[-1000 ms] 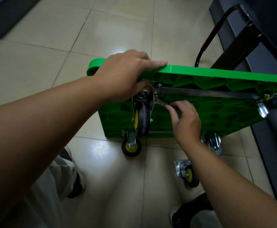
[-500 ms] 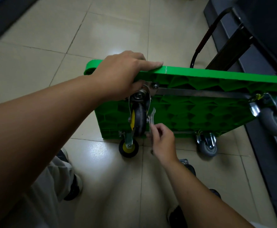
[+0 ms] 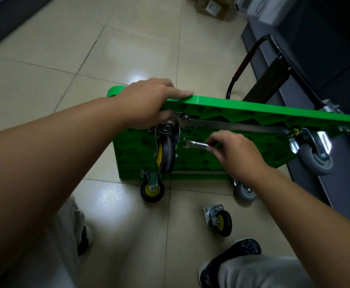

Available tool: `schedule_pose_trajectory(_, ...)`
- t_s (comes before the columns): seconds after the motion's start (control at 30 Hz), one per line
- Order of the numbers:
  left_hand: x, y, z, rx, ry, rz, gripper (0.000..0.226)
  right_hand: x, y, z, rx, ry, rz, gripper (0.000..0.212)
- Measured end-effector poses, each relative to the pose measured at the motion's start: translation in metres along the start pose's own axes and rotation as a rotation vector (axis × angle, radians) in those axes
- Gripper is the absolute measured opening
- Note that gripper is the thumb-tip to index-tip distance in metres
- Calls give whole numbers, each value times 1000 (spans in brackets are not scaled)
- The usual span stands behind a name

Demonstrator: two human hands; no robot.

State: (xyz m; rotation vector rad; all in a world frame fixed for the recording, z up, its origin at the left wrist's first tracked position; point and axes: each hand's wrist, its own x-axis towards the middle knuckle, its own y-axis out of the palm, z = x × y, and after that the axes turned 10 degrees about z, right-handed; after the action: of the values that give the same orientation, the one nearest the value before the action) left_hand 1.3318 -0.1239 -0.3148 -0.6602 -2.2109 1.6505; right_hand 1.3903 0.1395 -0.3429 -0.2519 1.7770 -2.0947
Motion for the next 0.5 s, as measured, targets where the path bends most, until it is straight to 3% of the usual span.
schedule_pose_trajectory(0.13,-11,-12,2,15,25,14,60,16,3,4,-47,-21,-138,12)
schedule_pose_trajectory(0.5,-10,-16,1,14,46,72,59,38,12,-2,-281,-145,-315,10)
